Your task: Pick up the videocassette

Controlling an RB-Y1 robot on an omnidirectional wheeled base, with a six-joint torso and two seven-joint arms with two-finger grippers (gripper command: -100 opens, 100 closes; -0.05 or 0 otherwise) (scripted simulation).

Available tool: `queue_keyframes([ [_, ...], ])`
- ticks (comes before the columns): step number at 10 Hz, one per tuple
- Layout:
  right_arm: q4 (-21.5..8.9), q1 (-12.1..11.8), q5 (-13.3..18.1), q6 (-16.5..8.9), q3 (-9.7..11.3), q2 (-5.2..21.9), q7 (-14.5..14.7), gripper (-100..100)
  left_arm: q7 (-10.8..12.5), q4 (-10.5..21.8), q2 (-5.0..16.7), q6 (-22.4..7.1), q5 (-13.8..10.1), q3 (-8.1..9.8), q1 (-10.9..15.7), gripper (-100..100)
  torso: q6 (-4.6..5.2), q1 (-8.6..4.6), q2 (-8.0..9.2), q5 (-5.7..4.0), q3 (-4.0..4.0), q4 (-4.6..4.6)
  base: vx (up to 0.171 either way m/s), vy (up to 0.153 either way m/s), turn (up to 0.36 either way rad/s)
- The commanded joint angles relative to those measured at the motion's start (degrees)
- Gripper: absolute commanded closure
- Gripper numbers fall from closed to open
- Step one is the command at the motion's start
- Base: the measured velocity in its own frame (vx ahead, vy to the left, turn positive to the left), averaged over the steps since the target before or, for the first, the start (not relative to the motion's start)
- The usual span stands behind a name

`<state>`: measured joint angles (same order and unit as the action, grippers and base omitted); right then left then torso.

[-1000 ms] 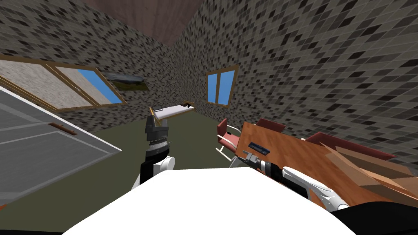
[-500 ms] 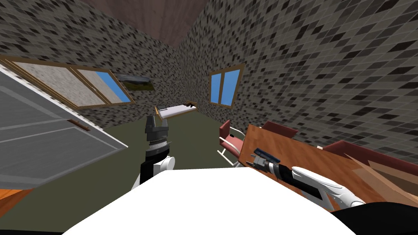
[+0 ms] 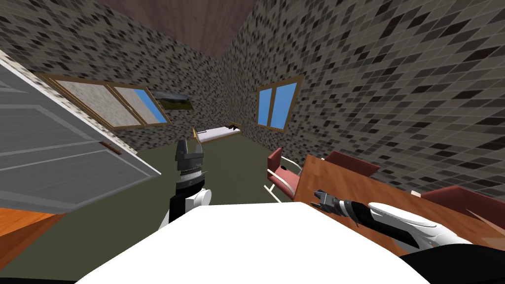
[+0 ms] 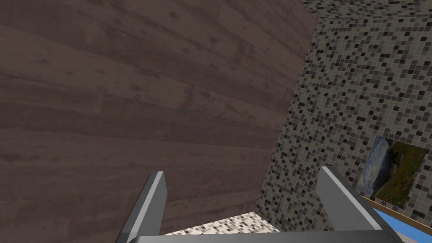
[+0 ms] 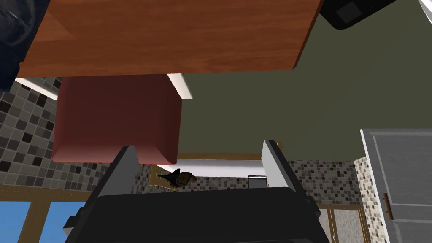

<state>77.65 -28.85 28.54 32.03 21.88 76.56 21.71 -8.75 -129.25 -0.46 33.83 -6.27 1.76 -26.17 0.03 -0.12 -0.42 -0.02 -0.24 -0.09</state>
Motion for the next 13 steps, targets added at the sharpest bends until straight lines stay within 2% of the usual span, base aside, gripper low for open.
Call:
queue_keyframes([
  [1, -2.19, 0.98, 0.64, 0.05, 1.27, 0.96, -0.34, -100, 0.00, 0.00, 0.00, 0.00, 0.00, 0.00, 0.00, 0, 0.00, 0.00, 0.00, 0.00, 0.00, 0.00, 0.087, -0.040, 0.063],
  [2, -3.91, 1.12, 1.27, 0.01, 2.78, 2.70, -0.44, -100, 0.00, 0.00, 0.00, 0.00, 0.00, 0.00, 0.00, 0, 0.02, 0.01, 0.09, -0.01, 0.04, 0.01, 0.085, -0.047, 0.109],
  [4, -4.49, 1.12, 1.27, 0.01, 2.78, 2.70, -0.44, -100, 0.00, 0.00, 0.00, 0.00, 0.00, 0.00, 0.00, 0, 0.04, -0.02, 0.19, -0.02, 0.10, 0.04, 0.050, -0.036, 0.033],
  [5, -6.52, 1.14, 1.88, -0.01, 4.40, 4.11, -0.58, -100, 0.00, 0.00, 0.00, 0.00, 0.00, 0.00, 0.00, 0, 0.05, 0.07, 0.31, -0.02, 0.17, 0.06, 0.072, -0.020, 0.092],
  [6, -6.65, 1.14, 1.88, -0.01, 4.40, 4.11, -0.58, -100, 0.00, 0.00, 0.00, 0.00, 0.00, 0.00, 0.00, 0, 0.02, 0.08, 0.22, 0.01, 0.13, 0.05, 0.074, -0.024, 0.077],
  [7, -7.95, 1.04, 2.47, -0.01, 6.13, 5.16, -0.75, -100, 0.00, 0.00, 0.00, 0.00, 0.00, 0.00, 0.00, 0, 0.03, 0.09, 0.21, 0.00, 0.12, 0.04, 0.075, -0.044, 0.104],
  [8, -8.64, 1.04, 2.47, -0.01, 6.13, 5.16, -0.75, -100, 0.00, 0.00, 0.00, 0.00, 0.00, 0.00, 0.00, 0, 0.01, 0.02, 0.18, -0.01, 0.10, 0.04, 0.067, -0.048, 0.062],
  [11, -13.50, 0.02, 4.06, 0.19, 11.47, 6.37, -1.38, -100, 0.00, 0.00, 0.00, 0.00, 0.00, 0.00, 0.00, 0, 0.03, -0.06, 0.11, -0.03, 0.06, 0.02, 0.099, -0.066, 0.104],
  [12, -13.50, 0.02, 4.06, 0.19, 11.70, 6.37, -1.38, -100, 0.00, 0.00, 0.00, 0.00, 0.00, 0.01, 0.00, 0, 0.04, -0.10, 0.06, -0.04, 0.03, 0.01, 0.078, -0.049, 0.044],
  [13, -14.73, -0.42, 4.49, 0.29, 13.44, 6.32, -1.60, -100, 0.00, 0.00, 0.00, 0.00, 0.00, 0.00, 0.00, 0, 0.05, -0.01, 0.15, -0.04, 0.08, 0.03, 0.050, -0.025, 0.061],
])
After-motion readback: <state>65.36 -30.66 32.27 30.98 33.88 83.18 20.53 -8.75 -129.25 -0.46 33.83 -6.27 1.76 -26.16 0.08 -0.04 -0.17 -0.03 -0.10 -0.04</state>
